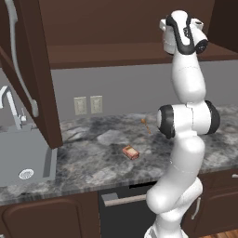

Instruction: Pick the bar soap and soap dispenser from the cabinet and place them on the counter.

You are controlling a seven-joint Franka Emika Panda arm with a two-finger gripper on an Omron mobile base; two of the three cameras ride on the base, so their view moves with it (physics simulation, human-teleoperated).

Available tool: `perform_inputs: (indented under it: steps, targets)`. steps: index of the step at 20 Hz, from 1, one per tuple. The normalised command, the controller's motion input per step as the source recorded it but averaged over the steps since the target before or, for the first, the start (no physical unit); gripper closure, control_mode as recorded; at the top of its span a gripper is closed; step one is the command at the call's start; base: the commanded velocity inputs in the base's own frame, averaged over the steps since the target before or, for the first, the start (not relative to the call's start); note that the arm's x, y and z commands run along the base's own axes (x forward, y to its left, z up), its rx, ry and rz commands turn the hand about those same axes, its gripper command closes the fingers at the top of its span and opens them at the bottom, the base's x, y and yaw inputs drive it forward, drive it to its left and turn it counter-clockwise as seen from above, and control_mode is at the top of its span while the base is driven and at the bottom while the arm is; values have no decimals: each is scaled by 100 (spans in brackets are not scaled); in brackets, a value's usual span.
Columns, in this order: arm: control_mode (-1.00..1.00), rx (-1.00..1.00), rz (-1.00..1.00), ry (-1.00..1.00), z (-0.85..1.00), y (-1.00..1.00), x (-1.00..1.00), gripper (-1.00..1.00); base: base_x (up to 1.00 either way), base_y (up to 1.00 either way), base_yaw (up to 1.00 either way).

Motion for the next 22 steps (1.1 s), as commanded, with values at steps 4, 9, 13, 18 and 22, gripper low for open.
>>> perform_inputs:
  steps: [4, 9, 13, 18, 22]
  targets:
    - [-100, 0, 0, 0, 6, 3, -10, 100, 0, 0, 0]
    - [-100, 0, 1, -5, 25, 11, -36, 100, 0, 0, 0]
    - [-100, 0, 1, -9, 37, 6, -62, 100, 0, 0, 0]
    - [-100, 0, 0, -1, 7, 0, -66, 100, 0, 0, 0]
    - [-100, 0, 0, 0, -1, 0, -63, 100, 0, 0, 0]
